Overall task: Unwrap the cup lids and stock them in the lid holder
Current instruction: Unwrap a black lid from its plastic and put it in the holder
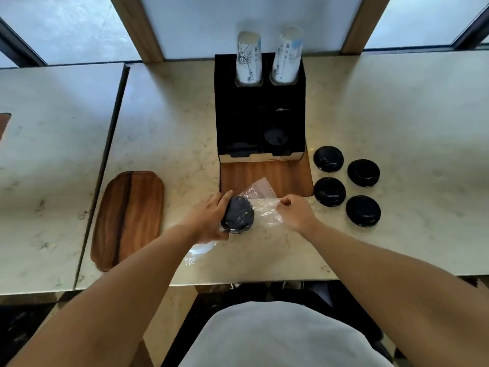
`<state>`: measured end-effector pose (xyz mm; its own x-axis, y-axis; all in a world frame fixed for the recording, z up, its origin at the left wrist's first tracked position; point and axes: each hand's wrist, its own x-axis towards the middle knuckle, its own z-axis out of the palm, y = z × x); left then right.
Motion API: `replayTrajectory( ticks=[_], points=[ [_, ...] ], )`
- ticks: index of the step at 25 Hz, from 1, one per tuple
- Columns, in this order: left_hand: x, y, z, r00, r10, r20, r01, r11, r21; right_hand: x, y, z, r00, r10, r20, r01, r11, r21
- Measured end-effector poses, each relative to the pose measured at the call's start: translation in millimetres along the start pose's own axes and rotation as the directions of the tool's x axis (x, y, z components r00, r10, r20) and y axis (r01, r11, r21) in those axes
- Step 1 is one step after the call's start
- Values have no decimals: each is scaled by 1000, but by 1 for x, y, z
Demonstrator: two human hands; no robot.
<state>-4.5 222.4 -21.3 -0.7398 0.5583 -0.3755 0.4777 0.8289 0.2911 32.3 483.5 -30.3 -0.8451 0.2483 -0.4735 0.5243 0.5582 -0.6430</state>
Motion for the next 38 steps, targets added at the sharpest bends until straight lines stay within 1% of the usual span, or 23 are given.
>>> replayTrajectory(
  ticks=[2, 5, 15, 18, 20, 23, 26, 29, 31, 34, 38],
  points=[
    [5, 5, 2, 999, 31, 10, -31, 999, 27, -3, 12, -2, 999, 32, -9, -31, 999, 21],
    [12, 13, 9, 998, 59, 27, -61, 996, 60, -3, 28, -3, 997, 78, -6, -78, 997, 6],
    [15, 10, 28, 998, 47, 30, -49, 994, 95, 3, 42, 3, 992, 125, 29, -125, 992, -2],
    [14, 8, 27, 998, 36, 57, -41, 996, 84, 3, 39, 1, 988, 152, 24, -154, 986, 60],
    [14, 9, 24, 999, 23, 36, -25, 999, 46, 2, 36, -1, 987, 158, 7, -158, 983, 89],
    [18, 15, 21, 998, 37, -41, -37, 999, 3, 3, 30, -8, 992, 108, -64, -104, 993, 61],
    [27, 27, 19, 984, 131, -122, -128, 991, 31, 1, 22, -10, 986, -31, -166, 23, 998, -54],
    [33, 39, 19, 960, 234, -157, -224, 971, 80, 2, 14, -6, 977, -161, -139, 135, 974, -179],
    [36, 45, 24, 951, 273, -147, -260, 960, 101, 4, 12, -3, 975, -189, -118, 160, 961, -224],
    [39, 47, 33, 960, 257, -113, -240, 960, 142, 9, 16, 3, 977, -191, -96, 164, 959, -230],
    [39, 51, 35, 971, 215, -105, -195, 965, 175, 15, 16, 5, 973, -224, -55, 205, 947, -246]
  ],
)
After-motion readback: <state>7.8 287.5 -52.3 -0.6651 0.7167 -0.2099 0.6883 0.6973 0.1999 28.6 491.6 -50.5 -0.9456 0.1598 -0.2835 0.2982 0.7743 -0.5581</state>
